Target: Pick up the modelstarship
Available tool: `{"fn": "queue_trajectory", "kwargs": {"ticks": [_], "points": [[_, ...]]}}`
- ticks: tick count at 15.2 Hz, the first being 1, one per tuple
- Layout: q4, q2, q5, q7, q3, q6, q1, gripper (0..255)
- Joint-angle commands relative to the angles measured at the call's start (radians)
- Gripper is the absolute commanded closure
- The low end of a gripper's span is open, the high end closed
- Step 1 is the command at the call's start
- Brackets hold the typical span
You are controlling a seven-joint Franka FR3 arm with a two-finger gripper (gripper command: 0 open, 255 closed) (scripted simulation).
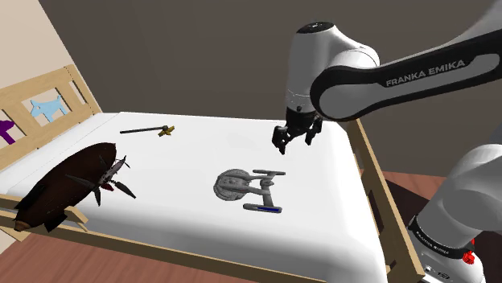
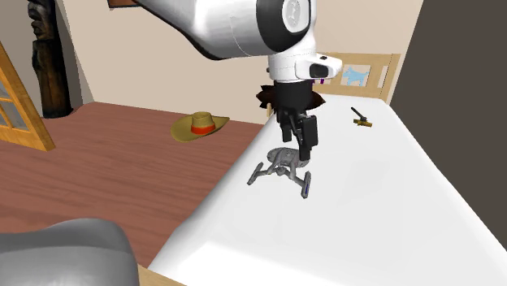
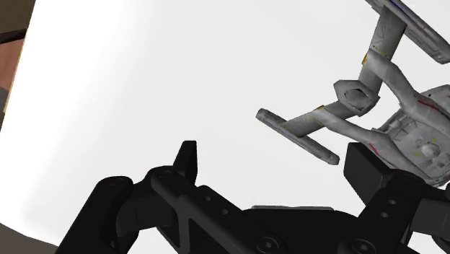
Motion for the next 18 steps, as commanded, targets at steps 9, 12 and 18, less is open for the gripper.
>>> {"fn": "queue_trajectory", "kwargs": {"ticks": [9,12,18], "points": [[0.169,0.456,-0.224,0.57,0.232,0.157,-0.103,0],[0.162,0.485,-0.249,0.595,0.229,0.183,-0.098,0],[0.138,0.547,-0.312,0.645,0.225,0.25,-0.094,0]]}}
